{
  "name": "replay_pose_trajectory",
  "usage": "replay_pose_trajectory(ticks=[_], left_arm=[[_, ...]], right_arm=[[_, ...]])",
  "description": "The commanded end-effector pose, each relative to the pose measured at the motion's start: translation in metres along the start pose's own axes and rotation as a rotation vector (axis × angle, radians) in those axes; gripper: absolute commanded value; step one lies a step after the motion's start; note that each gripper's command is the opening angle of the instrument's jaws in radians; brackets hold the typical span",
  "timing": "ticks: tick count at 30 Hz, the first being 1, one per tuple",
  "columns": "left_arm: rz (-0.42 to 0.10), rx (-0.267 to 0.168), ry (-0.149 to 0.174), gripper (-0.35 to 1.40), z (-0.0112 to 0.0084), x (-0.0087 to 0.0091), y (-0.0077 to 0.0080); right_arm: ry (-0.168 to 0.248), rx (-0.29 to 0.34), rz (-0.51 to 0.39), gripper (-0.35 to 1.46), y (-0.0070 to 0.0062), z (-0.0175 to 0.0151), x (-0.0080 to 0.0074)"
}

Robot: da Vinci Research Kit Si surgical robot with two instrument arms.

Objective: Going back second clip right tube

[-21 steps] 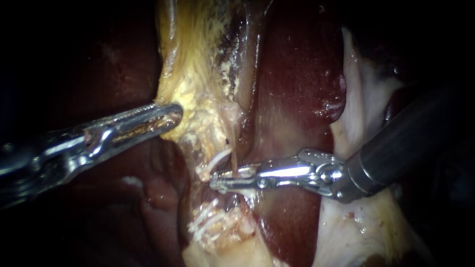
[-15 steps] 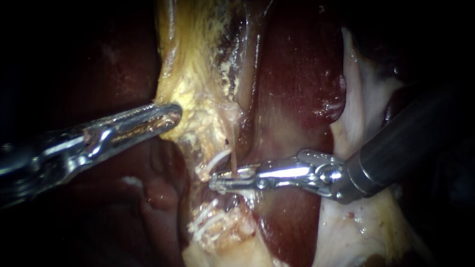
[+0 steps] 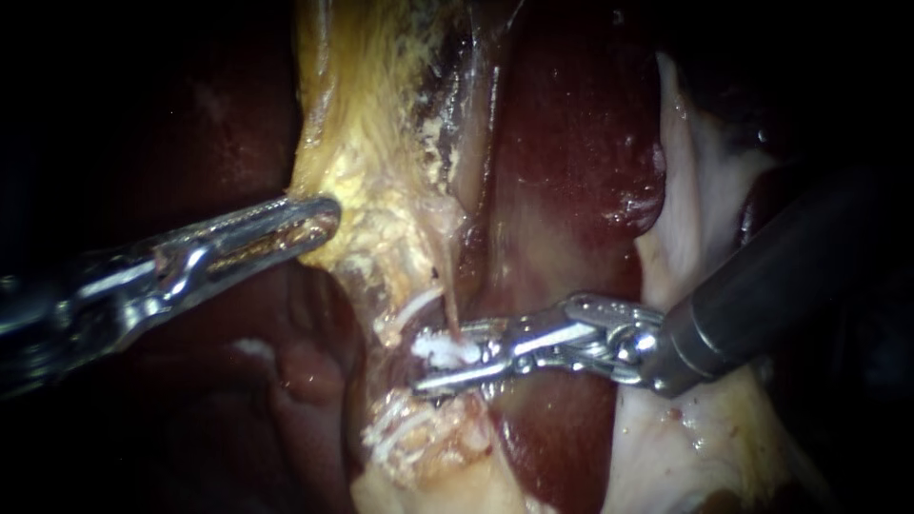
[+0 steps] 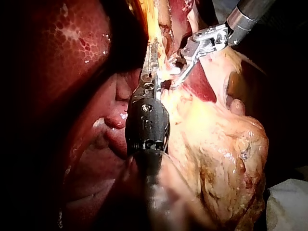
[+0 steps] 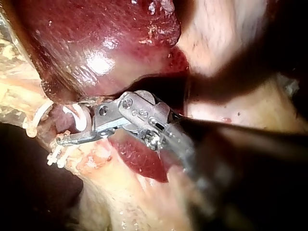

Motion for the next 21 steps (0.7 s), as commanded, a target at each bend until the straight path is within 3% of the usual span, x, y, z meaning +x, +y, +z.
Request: replay_pose_trajectory(ticks=[1,4,7,9,13,16,21], left_arm=[[0.0,0.0,0.0,-0.35,0.0,0.0,0.0],[0.0,0.0,0.0,-0.35,0.0,0.0,0.0],[0.0,0.0,0.0,-0.35,0.0,0.0,0.0],[0.0,0.0,0.0,-0.35,0.0,0.0,0.0001],[0.0,0.0,0.0,-0.35,0.0,0.0,0.0001],[0.0,0.0,0.0,-0.35,0.0001,0.0,0.0002],[0.0,0.0,0.0,-0.35,0.0,0.0,0.0002]], right_arm=[[0.001,-0.001,-0.006,0.6,0.0002,-0.0002,0.0],[0.001,-0.003,-0.006,0.6,0.001,-0.0007,-0.0002],[0.001,-0.002,-0.007,0.6,0.0008,-0.0006,-0.0003],[0.0,0.0,-0.009,0.6,-0.0001,-0.0001,-0.0004],[-0.034,0.077,-0.016,0.6,-0.0028,0.0014,-0.0006],[-0.051,0.11,-0.023,0.6,-0.004,0.0025,-0.0009],[-0.045,0.097,-0.024,0.6,-0.0027,0.002,-0.001]])
